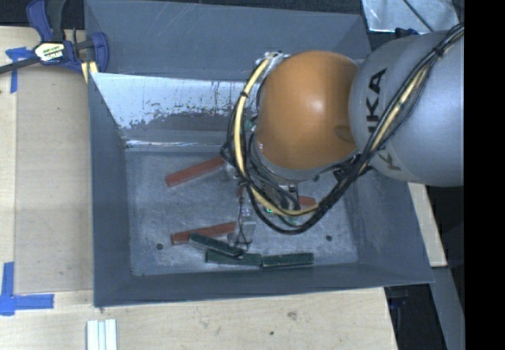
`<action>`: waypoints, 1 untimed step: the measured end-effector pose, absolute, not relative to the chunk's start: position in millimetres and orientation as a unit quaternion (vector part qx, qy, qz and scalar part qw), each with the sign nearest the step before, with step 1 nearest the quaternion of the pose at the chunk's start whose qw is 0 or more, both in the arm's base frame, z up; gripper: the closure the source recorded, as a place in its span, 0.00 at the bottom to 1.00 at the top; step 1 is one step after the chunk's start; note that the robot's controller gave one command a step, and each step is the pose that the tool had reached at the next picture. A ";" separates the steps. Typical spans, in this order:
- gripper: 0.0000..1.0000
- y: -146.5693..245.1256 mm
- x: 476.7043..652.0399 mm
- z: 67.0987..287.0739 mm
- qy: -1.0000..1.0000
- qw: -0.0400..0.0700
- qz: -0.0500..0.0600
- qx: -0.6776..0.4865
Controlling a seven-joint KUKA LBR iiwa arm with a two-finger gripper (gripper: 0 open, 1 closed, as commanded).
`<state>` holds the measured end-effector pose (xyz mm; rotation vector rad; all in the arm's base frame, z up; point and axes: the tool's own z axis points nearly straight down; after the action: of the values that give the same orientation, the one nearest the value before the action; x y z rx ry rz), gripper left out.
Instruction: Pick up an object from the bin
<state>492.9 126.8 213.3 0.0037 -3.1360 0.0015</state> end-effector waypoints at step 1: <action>0.00 105.7 494.0 71.4 -0.999 0.004 -0.001 0.053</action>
Offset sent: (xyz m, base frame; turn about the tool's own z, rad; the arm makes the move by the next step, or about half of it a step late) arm 0.0011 -0.0230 -0.1433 -0.1031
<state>494.0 105.7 71.4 0.1650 -3.1300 -0.0044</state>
